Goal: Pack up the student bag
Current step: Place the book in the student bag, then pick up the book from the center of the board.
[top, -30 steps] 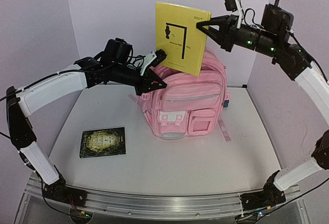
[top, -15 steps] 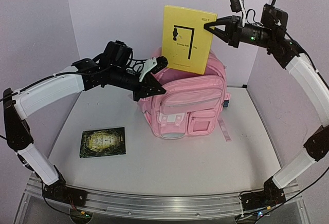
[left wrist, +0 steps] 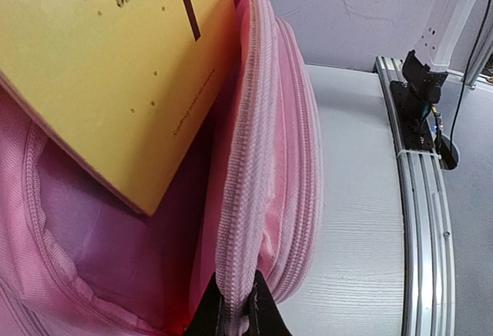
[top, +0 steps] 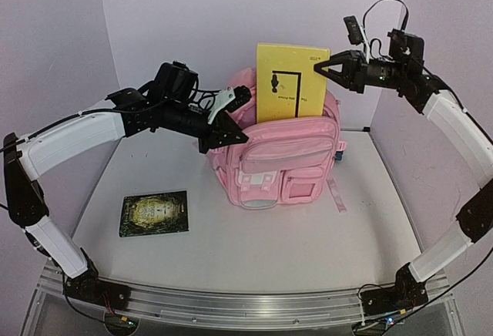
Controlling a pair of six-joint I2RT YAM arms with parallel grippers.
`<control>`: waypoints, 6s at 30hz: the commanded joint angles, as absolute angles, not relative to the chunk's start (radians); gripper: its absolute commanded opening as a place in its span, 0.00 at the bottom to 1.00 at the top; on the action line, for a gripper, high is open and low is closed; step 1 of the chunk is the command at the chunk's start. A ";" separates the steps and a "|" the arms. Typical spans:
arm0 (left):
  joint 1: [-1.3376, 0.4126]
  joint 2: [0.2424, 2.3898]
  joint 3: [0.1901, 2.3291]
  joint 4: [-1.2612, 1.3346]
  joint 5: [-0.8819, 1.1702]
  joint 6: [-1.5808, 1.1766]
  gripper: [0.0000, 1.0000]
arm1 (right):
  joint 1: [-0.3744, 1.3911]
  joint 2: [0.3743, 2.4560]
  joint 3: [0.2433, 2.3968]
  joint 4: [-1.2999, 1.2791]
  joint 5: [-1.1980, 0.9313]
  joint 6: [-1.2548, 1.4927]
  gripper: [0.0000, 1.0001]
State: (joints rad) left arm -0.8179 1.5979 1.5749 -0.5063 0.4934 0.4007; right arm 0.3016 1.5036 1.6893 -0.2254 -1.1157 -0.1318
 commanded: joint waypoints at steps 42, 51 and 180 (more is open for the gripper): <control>-0.077 1.248 0.976 -0.422 0.474 -0.485 0.91 | 0.546 1.060 1.262 -0.094 -0.532 0.307 0.77; -0.005 1.452 0.953 -0.342 0.385 -0.397 0.87 | 0.799 1.041 1.019 0.041 -0.392 0.396 0.75; -0.604 1.457 0.528 -0.136 0.448 -0.908 0.19 | 1.025 1.905 0.658 1.201 -0.462 1.251 0.19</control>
State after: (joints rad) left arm -0.5655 1.4530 0.5407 -0.1315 0.3441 -0.8902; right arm 0.9716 1.9652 0.6075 0.9593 -0.4001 1.2066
